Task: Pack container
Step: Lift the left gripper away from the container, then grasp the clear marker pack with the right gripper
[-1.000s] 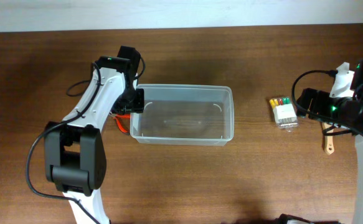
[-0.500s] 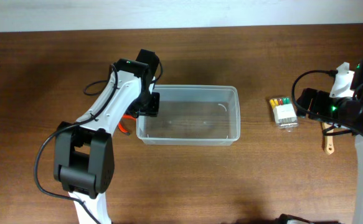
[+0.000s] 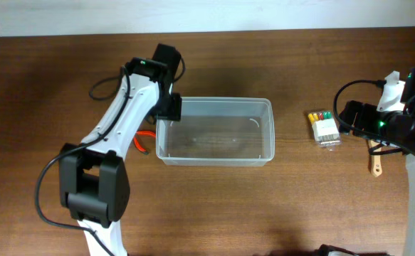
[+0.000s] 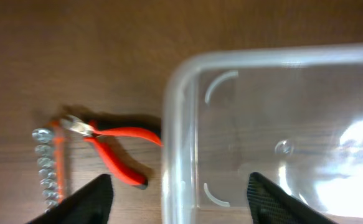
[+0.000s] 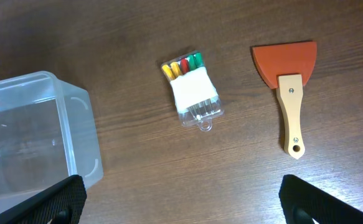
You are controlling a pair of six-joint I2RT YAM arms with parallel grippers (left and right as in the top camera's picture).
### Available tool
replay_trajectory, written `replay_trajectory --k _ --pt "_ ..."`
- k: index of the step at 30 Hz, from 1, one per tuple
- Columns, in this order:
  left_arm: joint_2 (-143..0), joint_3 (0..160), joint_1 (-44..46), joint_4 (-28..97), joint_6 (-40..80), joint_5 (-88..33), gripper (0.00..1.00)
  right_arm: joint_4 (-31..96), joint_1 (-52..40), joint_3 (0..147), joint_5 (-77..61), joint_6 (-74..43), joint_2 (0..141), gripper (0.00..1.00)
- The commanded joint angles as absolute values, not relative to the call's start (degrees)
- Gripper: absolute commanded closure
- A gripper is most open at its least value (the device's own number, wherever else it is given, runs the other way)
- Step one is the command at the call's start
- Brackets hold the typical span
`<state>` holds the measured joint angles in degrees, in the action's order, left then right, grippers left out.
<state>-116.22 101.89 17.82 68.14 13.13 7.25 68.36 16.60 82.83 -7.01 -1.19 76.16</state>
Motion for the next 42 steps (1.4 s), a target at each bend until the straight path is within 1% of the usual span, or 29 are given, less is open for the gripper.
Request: replay_trajectory --k 1,2,3,8,14,17,20,22,28,32,38,42 --pt "-110.9 107.9 17.4 70.8 13.2 12.4 0.13 68.2 16.9 83.9 -7.5 -0.8 75.6 0.01" --pt "-110.2 109.4 17.3 72.1 13.2 12.6 0.04 68.3 16.9 83.9 -7.5 -0.4 75.6 0.01" --pt "-109.4 110.7 17.0 73.4 13.3 12.6 0.01 68.7 16.9 84.0 -7.4 -0.3 75.5 0.01" --pt "-102.5 113.8 11.8 78.6 16.3 13.4 0.01 74.3 16.9 85.9 -4.8 -0.4 72.2 0.01" --pt "-95.4 113.7 0.5 82.2 23.6 13.3 0.01 88.9 16.9 86.4 -0.8 -8.1 67.3 0.01" --pt "-94.4 113.5 -3.4 84.1 24.4 12.9 0.01 92.7 16.9 86.4 -0.8 -8.0 66.7 0.01" --pt "-94.4 111.9 -4.2 84.4 24.2 12.9 0.01 90.0 16.9 86.4 -0.2 -7.5 67.4 0.01" --pt "-94.4 109.7 -4.0 84.3 24.2 12.9 0.01 86.9 16.9 86.4 -0.5 -4.8 69.1 0.01" --pt "-94.4 100.0 -3.4 82.2 24.2 13.0 0.01 79.9 16.9 86.4 -0.6 11.8 79.9 0.01" --pt "-94.4 96.4 -3.4 81.0 22.3 13.0 0.01 74.2 16.9 86.5 -0.5 12.8 88.3 0.01" --pt "-94.4 95.9 -3.4 79.4 20.9 12.9 0.01 68.3 16.8 86.5 -0.6 13.6 99.5 0.01" --pt "-94.4 95.9 -3.4 78.4 20.9 12.9 0.01 64.2 15.3 86.5 -0.8 17.5 106.4 0.01"
